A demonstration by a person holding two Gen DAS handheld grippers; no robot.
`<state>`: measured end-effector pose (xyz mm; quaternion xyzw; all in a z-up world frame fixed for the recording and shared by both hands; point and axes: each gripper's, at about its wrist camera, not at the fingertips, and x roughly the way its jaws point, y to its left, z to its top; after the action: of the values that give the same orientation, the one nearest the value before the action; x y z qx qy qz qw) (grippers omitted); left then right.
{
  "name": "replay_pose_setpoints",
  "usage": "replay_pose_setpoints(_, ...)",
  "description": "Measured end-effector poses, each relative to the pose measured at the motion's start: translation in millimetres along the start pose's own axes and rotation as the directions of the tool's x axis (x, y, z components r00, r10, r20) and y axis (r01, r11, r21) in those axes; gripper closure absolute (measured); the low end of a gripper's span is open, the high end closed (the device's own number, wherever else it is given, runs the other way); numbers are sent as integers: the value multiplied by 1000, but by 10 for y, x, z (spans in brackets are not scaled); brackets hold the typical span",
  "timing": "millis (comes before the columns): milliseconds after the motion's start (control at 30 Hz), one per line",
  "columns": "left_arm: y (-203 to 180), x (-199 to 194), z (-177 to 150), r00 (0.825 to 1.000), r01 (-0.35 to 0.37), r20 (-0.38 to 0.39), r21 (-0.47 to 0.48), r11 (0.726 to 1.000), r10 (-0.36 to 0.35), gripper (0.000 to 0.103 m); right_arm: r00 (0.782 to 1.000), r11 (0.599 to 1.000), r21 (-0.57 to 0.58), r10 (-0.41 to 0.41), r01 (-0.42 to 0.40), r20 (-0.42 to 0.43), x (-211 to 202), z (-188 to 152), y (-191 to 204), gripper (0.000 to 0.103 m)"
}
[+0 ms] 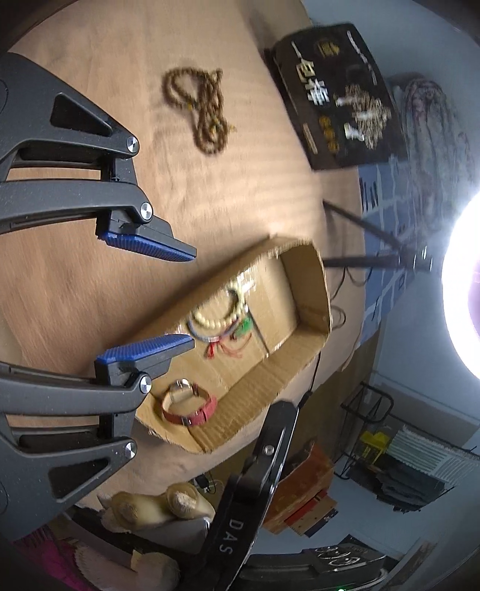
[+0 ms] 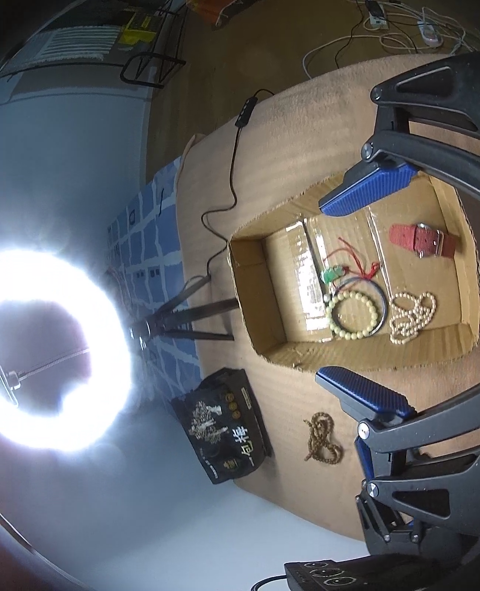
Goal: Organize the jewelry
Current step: 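Move left tool to brown bead mala while right returns to remaining earring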
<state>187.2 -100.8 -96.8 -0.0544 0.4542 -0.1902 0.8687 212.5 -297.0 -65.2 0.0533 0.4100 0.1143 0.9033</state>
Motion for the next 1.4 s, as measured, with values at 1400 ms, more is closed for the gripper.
replay_pose_setpoints(1400, 1621, -584, -348, 998, -68, -7, -49, 996, 68, 52, 976, 968, -168, 162, -186, -144, 380, -405, 1347, 14)
